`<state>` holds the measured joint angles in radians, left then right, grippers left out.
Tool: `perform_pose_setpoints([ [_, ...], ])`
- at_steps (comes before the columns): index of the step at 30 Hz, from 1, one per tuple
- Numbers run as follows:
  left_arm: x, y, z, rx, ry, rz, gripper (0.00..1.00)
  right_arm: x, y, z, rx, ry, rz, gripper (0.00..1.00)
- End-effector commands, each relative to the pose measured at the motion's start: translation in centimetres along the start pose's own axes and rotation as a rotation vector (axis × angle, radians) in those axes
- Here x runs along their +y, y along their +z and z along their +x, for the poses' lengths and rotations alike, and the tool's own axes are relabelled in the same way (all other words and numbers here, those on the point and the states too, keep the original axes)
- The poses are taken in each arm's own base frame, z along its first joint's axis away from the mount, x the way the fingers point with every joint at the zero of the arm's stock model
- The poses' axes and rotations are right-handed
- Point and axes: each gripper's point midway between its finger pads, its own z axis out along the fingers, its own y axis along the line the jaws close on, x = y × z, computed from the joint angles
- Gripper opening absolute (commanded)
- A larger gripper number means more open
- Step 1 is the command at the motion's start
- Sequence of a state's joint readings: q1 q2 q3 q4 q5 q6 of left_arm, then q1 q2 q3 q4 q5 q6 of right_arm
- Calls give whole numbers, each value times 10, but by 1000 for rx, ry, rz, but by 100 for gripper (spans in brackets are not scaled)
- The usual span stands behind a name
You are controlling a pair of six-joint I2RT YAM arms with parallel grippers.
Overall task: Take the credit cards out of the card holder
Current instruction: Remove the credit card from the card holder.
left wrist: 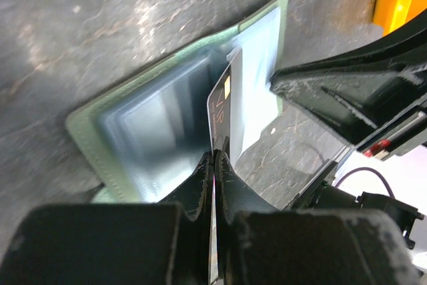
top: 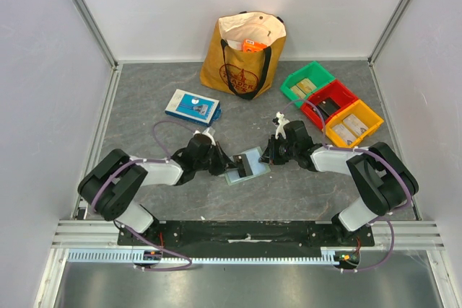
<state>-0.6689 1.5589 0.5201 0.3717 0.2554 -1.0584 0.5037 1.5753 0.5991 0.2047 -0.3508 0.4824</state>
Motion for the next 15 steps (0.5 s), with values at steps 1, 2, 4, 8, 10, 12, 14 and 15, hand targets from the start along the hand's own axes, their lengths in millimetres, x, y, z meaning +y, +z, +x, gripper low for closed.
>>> perform_pose_setpoints([
  [1,8,-17,3,-41,-17,3,2,-16,-1,6,20,19,90,18],
  [2,10,-20,5,-46,-19,6,2,-13,-2,1,9,17,83,19],
  [4,9,-28,5,-64,-19,21,2,-10,-3,-5,-5,15,81,19],
  [8,7,-43,1,-112,-20,26,2,-5,-5,-15,-24,15,77,19],
  [10,3,-51,-3,-143,-13,41,2,1,-8,-20,-34,14,58,22],
  [12,-4,-60,-8,-179,-8,67,2,12,-16,-29,-62,20,32,28],
  [14,-11,-69,-15,-223,-1,89,2,24,-26,-39,-103,26,4,36],
  [15,-15,-73,-18,-241,0,101,2,31,-33,-46,-133,29,-15,42],
])
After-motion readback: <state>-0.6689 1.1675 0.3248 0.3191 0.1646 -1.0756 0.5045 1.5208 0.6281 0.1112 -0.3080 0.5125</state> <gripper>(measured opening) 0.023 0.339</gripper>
